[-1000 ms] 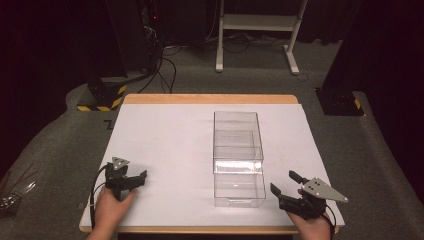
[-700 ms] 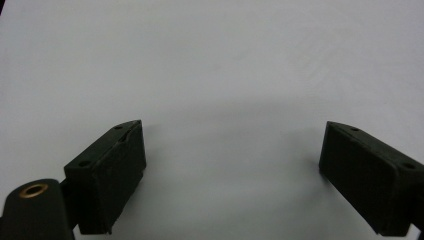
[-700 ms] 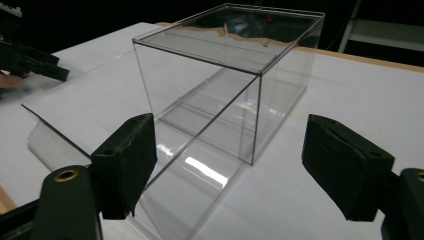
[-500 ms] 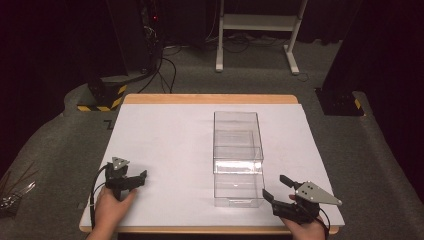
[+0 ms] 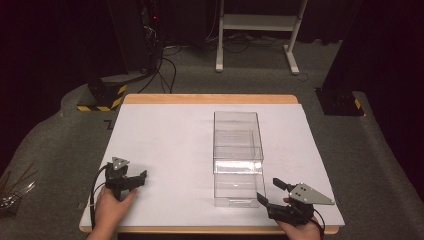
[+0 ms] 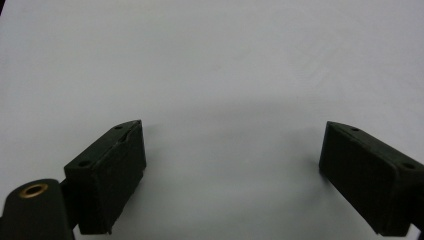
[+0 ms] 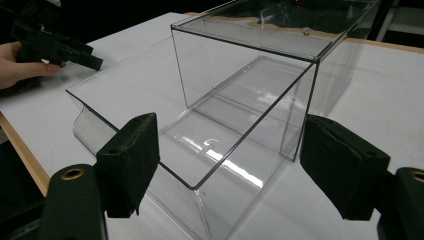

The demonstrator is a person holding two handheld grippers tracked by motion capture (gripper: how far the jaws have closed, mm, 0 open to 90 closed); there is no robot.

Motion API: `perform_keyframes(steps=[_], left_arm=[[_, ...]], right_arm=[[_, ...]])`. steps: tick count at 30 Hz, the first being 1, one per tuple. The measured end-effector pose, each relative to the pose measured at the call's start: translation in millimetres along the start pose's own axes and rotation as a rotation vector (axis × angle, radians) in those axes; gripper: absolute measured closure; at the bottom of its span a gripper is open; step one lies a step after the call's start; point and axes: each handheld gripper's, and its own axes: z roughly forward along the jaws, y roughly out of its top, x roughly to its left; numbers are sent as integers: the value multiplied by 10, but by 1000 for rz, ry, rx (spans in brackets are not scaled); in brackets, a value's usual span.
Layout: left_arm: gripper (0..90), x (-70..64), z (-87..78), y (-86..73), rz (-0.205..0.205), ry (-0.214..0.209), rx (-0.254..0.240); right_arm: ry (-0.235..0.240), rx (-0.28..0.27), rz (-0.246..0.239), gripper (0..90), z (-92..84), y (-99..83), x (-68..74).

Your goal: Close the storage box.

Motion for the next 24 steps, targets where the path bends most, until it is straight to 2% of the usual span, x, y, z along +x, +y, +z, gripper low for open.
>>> perform_keyframes(steps=[24], left_arm=[[115,0,0,0,0,0,0]], right_arm=[[40,23,1,247,67,-38,23]])
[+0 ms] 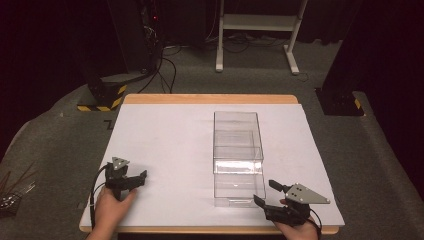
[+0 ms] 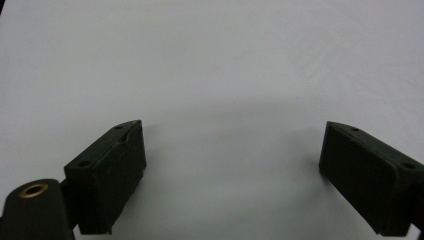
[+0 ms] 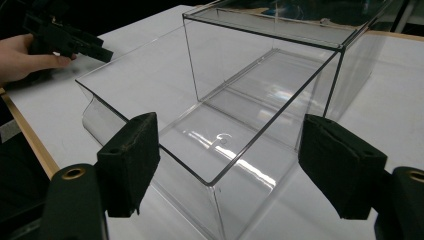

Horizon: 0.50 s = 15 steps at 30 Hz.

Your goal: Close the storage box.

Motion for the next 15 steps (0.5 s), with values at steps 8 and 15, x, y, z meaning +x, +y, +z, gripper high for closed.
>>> perform_keyframes(steps=[8,15], left_arm=[[114,0,0,0,0,0,0],[114,0,0,0,0,0,0]], right_arm=[[-3,-3,4,247,21,-1,-8],[-13,-8,8,247,63,16,-18]])
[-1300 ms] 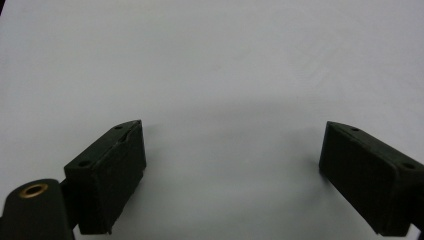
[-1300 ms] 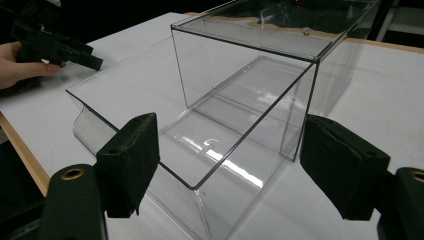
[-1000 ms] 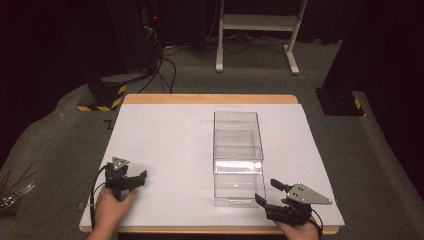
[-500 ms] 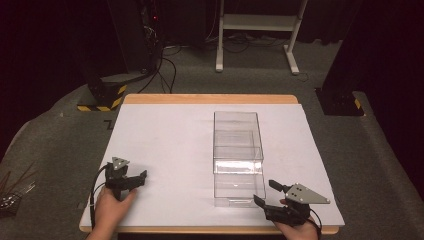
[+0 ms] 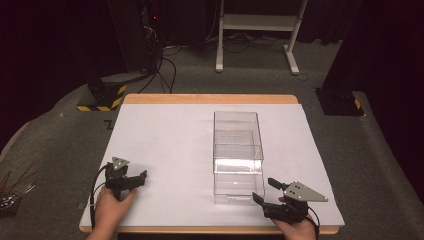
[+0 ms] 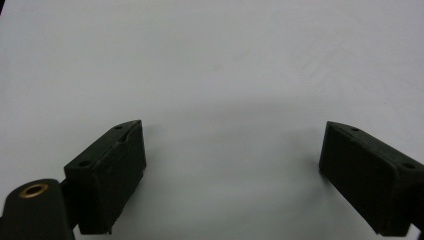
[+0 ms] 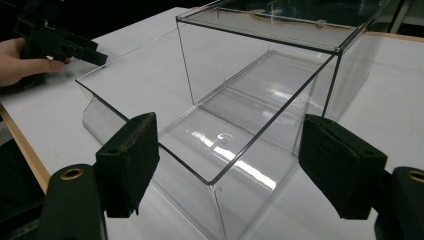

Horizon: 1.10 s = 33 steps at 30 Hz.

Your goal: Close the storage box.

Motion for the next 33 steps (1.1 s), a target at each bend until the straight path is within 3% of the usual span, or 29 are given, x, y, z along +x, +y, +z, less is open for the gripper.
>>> perform_keyframes(steps=[13,33], left_arm=[[115,0,0,0,0,0,0],[115,0,-1,-1,0,0,0]], right_arm=[[13,-15,18,258,9,-23,-34],[4,44,-3,259,69,-115,-37]])
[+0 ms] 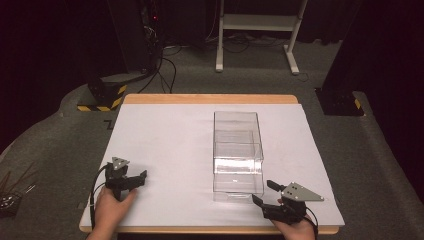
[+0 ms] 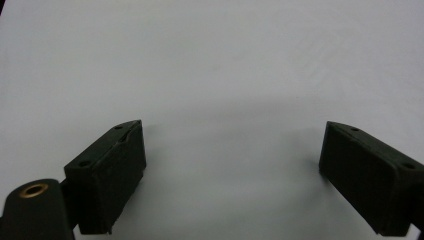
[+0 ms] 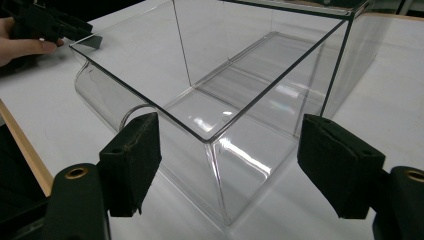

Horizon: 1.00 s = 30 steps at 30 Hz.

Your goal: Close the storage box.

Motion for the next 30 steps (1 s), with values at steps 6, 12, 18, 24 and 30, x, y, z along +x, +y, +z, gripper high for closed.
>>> perform_keyframes(steps=[6,12,18,24,30], left_arm=[[115,1,0,1,1,0,0],[115,1,1,0,0,0,0],[114,0,1,0,0,0,0],[114,1,1,0,1,0,0],[115,1,1,1,0,0,0]], right_arm=[[1,5,2,257,35,1,-5],[-5,-4,0,247,46,13,-9],[-17,-10,3,226,78,30,-17],[-33,-13,2,213,100,47,-34],[-54,-16,6,210,114,63,-65]])
